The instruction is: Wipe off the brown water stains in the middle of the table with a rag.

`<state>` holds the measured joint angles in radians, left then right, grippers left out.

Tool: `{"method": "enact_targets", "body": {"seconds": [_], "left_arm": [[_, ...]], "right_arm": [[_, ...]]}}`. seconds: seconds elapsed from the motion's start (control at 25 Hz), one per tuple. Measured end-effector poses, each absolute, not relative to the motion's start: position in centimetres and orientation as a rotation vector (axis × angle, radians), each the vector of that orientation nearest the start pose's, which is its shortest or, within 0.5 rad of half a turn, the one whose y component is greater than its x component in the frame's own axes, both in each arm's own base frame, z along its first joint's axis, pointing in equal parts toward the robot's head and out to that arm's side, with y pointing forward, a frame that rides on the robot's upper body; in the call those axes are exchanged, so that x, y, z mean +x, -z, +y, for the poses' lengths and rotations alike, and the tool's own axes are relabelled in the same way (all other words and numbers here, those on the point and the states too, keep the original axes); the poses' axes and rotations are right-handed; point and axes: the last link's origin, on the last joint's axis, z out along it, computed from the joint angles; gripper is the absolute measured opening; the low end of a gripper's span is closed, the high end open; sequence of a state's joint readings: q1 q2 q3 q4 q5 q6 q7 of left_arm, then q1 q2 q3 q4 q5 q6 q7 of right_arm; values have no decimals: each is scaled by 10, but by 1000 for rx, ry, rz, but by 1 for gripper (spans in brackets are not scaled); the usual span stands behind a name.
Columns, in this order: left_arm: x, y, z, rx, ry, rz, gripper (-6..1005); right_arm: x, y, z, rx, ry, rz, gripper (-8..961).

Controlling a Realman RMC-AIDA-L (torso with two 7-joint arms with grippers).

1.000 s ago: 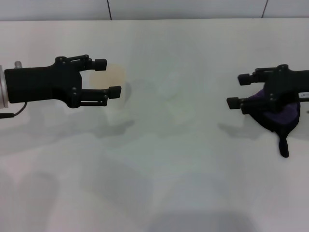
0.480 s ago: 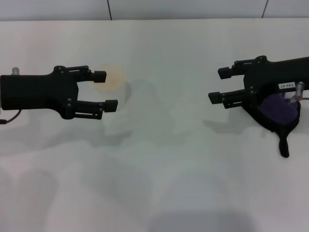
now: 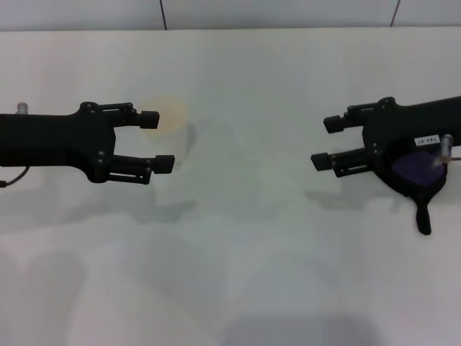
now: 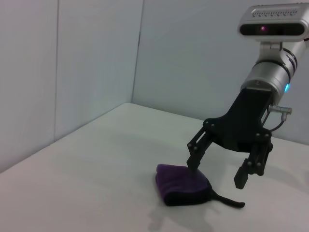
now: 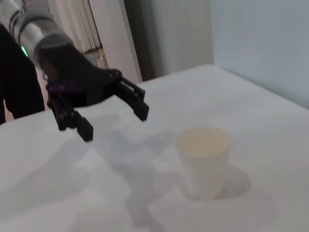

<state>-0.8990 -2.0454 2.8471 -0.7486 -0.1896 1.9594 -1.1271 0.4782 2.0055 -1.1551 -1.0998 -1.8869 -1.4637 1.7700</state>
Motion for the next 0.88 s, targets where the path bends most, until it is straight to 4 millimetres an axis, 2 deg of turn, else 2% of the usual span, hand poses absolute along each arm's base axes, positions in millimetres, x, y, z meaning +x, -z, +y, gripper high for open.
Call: {"method": "enact_targets", "body": {"seconds": [0.36,0.88], "left_arm": [[-243,-44,337,-2898,631,-431,858],[-247,-42,332,-2896,633,-453,858]], "right_arm": [[209,-26,347,-2871,-292,506,754],[210,-32,341,-2875,-290,500,754]]}}
